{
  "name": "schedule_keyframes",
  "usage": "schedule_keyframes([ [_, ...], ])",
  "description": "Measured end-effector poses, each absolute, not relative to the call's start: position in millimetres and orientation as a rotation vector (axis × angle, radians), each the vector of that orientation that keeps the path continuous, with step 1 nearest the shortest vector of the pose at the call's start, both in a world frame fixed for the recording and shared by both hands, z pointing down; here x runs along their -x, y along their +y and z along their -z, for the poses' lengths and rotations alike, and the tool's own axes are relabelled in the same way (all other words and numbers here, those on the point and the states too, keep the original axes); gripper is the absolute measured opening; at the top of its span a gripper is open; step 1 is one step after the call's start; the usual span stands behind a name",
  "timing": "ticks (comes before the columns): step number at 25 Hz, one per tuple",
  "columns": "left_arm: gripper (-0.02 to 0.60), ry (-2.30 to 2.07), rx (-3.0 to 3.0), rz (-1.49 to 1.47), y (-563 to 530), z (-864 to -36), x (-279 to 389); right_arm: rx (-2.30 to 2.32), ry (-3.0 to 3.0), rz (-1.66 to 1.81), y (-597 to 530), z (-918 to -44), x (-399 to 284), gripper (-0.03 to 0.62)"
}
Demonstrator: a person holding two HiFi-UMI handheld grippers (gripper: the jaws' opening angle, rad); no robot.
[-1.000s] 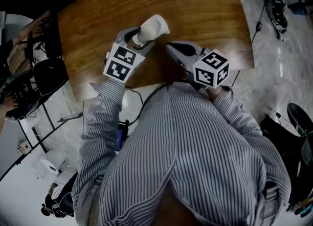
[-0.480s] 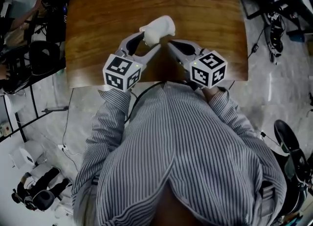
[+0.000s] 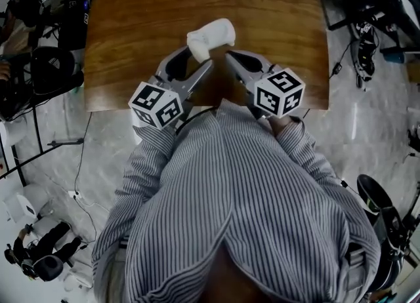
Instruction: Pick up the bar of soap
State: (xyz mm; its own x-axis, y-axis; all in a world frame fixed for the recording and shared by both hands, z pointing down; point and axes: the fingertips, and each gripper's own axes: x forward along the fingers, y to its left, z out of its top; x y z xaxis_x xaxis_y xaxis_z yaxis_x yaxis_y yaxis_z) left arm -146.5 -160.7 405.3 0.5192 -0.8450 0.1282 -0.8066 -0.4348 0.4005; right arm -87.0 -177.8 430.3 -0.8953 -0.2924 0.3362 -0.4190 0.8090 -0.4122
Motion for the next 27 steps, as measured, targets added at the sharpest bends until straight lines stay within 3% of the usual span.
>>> schedule_keyframes([
  [27,0.262,-1.315,-2.291,0.125,-163,-418,149,-0.507,-2.713,-0.605,-176,-431,94,0.002],
])
